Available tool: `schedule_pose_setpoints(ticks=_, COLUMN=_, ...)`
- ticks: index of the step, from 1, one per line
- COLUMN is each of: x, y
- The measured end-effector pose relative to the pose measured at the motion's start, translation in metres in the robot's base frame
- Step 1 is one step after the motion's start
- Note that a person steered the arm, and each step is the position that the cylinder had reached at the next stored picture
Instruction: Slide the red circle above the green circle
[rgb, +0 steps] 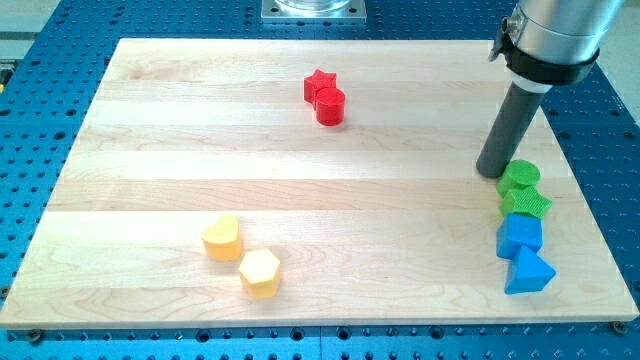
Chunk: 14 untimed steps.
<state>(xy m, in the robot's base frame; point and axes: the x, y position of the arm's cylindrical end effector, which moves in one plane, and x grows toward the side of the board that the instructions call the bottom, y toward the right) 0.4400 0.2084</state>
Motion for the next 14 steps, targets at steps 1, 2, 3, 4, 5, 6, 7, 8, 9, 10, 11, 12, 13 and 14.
schedule_pose_setpoints(ticks=1, x=-0.002, y=-0.071)
schedule_pose_setpoints(ticks=2, x=0.019, y=-0.211)
schedule_pose_setpoints(ticks=3, x=-0.036, y=-0.257)
schedule_pose_setpoints(ticks=4, x=-0.098, y=-0.281)
schedule_pose_setpoints(ticks=5, x=-0.124, y=-0.25)
schedule_pose_setpoints(ticks=6, x=-0.111, y=-0.163)
schedule_pose_setpoints(ticks=7, x=-0.085, y=-0.128)
schedule_pose_setpoints(ticks=8, x=-0.085, y=-0.168)
schedule_pose_setpoints(ticks=9, x=-0.085, y=-0.212)
schedule_pose_setpoints(ticks=10, x=-0.074, y=-0.25)
schedule_pose_setpoints(ticks=11, x=-0.045, y=-0.232)
schedule_pose_setpoints(ticks=12, x=-0.034, y=-0.154)
schedule_pose_setpoints(ticks=13, x=-0.015, y=-0.101)
schedule_pose_setpoints(ticks=14, x=-0.046, y=-0.124)
